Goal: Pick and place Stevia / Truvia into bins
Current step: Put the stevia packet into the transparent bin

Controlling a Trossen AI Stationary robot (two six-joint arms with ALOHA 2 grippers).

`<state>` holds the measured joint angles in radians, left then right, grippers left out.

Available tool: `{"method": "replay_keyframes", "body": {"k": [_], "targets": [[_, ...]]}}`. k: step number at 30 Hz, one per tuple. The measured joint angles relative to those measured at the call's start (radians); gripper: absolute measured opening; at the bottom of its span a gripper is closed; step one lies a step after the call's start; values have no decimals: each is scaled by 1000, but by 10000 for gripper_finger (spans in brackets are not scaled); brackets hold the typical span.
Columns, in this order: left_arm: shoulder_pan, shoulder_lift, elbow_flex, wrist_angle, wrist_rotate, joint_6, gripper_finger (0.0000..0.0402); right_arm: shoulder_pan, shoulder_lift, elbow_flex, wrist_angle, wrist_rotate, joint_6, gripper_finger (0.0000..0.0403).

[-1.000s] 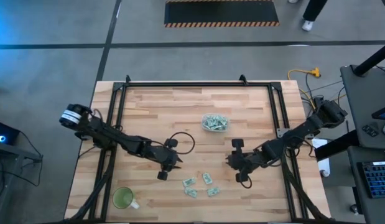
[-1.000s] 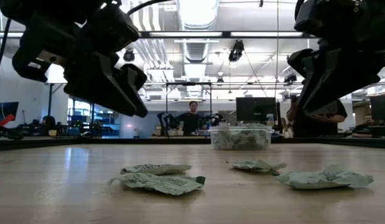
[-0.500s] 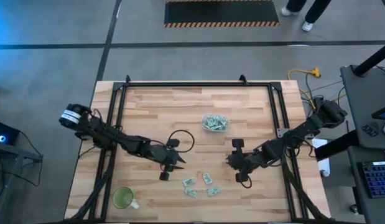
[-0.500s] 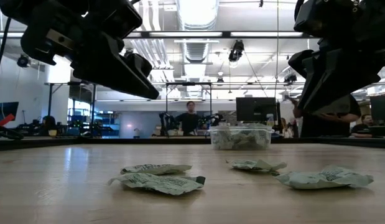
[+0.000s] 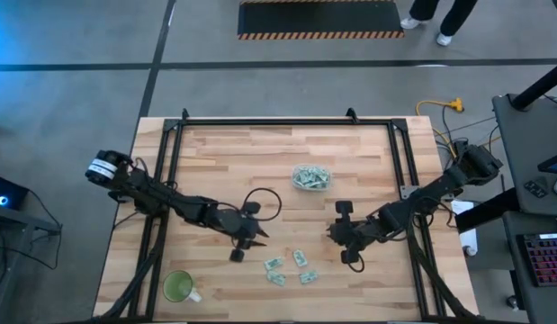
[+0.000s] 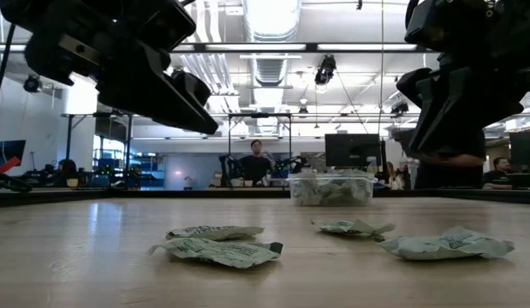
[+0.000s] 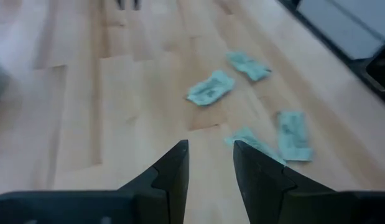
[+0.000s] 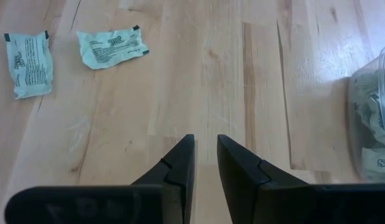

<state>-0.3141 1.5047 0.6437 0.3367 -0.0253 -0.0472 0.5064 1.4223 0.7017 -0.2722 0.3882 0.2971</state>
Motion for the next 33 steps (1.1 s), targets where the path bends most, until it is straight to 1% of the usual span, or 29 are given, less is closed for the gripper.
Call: {"method": "replay_keyframes", "body": {"k": [2, 4, 9, 25, 29, 33], "targets": [[-3, 0, 2, 3, 47, -18, 109, 0, 0, 0, 0, 0, 7, 60], [-13, 0, 4, 12, 64, -51, 109, 0, 0, 0, 0, 0, 6, 61], [-40, 0, 5, 44, 65, -45, 109, 0, 0, 0, 0, 0, -5, 63], [-41, 1, 5, 49, 64, -44, 109, 0, 0, 0, 0, 0, -3, 57], [-51, 44, 4, 84, 62, -21, 109, 0, 0, 0, -1, 0, 0, 56], [-65, 106, 16, 152, 89, -14, 109, 1, 0, 0, -1, -1, 13, 59]]}}
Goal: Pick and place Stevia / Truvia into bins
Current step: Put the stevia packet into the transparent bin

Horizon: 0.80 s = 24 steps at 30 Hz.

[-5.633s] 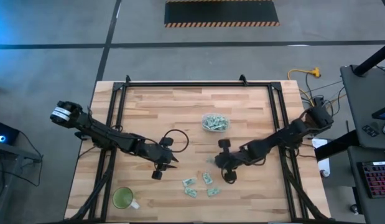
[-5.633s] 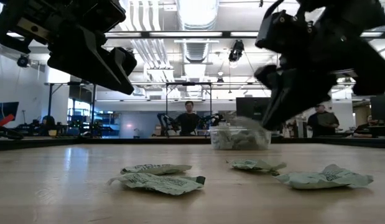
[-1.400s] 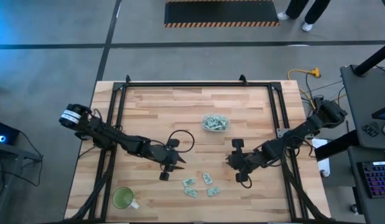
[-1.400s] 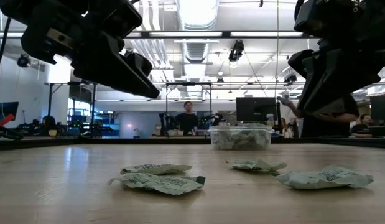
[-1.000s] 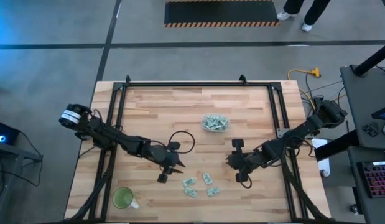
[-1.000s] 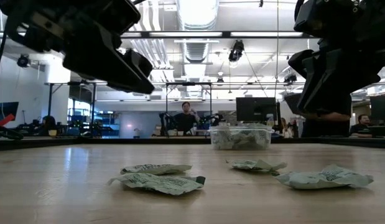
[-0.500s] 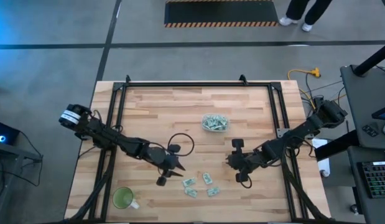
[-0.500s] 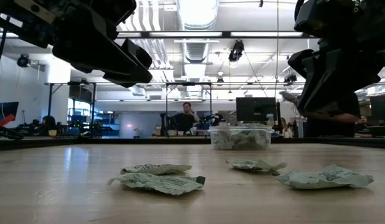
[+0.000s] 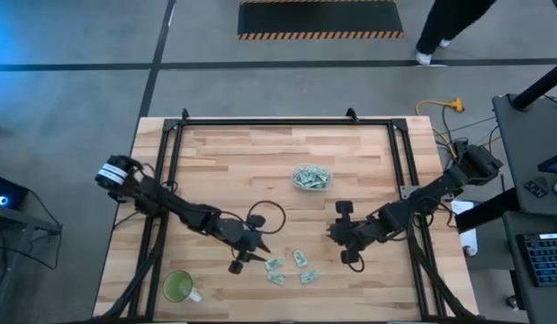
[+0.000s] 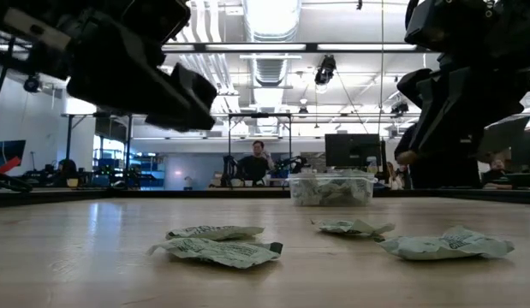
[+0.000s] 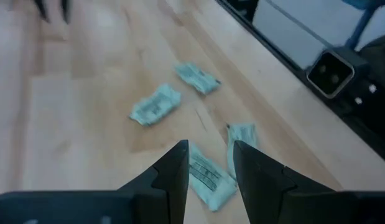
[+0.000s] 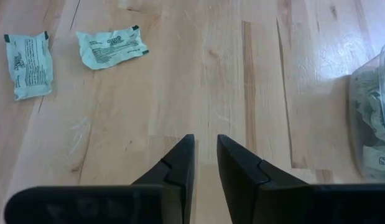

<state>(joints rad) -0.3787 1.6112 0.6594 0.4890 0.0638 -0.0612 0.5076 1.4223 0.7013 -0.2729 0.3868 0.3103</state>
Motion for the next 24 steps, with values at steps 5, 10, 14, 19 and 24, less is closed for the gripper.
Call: {"method": "replay_keyframes", "body": {"k": [5, 10, 14, 19, 24], "targets": [[-19, 76, 8, 39, 17, -38, 109, 0, 0, -1, 0, -1, -2, 60], [-42, 169, 13, 135, 15, -38, 109, 0, 0, -2, 0, -3, -3, 56], [-40, 218, 31, 150, 11, -34, 109, 0, 0, -2, 0, -3, -3, 59], [-40, 262, 46, 150, 3, -6, 109, 0, 0, -2, 1, -3, 0, 57], [-34, 285, 54, 151, -5, -4, 109, 0, 0, -2, 0, -3, 0, 57]]}}
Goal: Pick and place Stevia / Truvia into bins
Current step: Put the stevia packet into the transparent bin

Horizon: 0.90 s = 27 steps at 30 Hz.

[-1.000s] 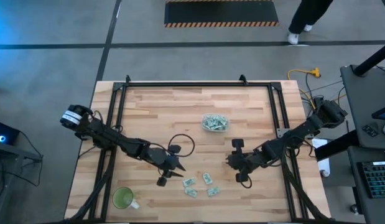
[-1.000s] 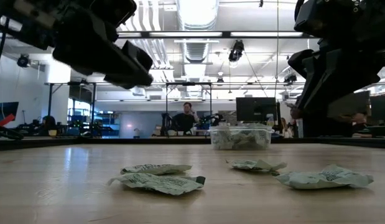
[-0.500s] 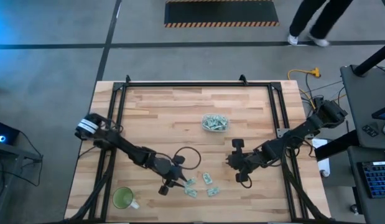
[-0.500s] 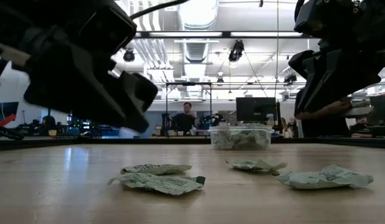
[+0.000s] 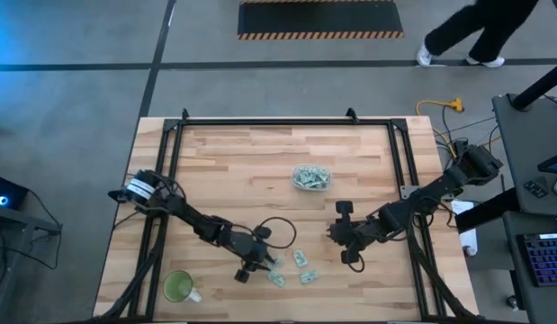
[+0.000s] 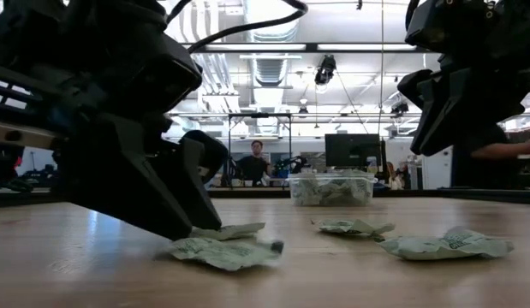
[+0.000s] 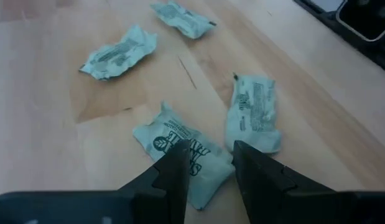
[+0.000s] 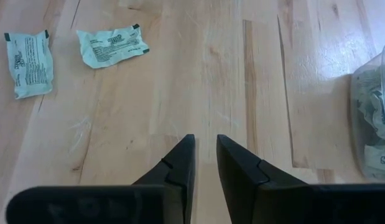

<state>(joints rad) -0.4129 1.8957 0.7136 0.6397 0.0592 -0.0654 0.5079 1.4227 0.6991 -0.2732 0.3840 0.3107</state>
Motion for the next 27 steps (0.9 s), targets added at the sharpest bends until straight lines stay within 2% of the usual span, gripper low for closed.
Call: {"method": "replay_keyframes", "body": {"k": [27], "targets": [[6, -5, -2, -52, -106, 0, 104, 0, 0, 0, -2, 0, 4, 54]]}}
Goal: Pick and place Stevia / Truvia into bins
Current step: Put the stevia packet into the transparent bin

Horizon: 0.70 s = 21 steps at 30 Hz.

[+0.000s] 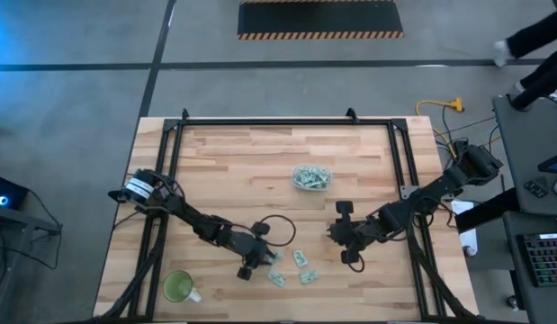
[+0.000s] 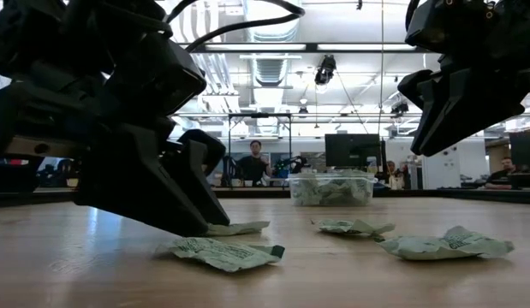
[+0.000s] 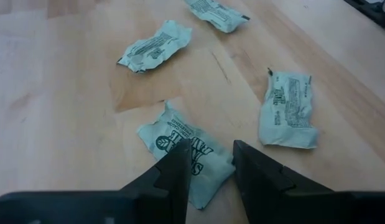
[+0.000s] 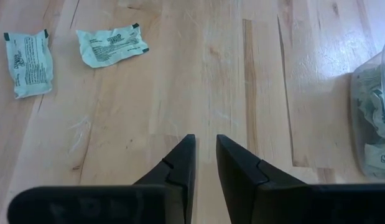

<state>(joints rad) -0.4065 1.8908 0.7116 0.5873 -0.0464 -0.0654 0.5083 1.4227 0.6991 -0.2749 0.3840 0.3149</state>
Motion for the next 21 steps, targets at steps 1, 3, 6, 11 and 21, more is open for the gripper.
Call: {"method": "replay_keyframes", "body": {"k": [1, 3, 6, 11, 21], "targets": [[0, 0, 0, -1, -9, 0, 99, 0, 0, 0, 0, 0, 0, 54], [0, 0, 0, -2, -16, 0, 86, 0, 0, 0, 0, 0, 0, 54], [1, 0, 0, -2, -19, 16, 58, 0, 0, 0, -1, 0, 0, 54], [1, -5, -1, -7, -45, 27, 8, 0, 0, 0, -1, 0, 0, 54], [65, -69, 33, -4, -278, 210, 7, 0, 0, 0, -1, 0, -8, 54]]}}
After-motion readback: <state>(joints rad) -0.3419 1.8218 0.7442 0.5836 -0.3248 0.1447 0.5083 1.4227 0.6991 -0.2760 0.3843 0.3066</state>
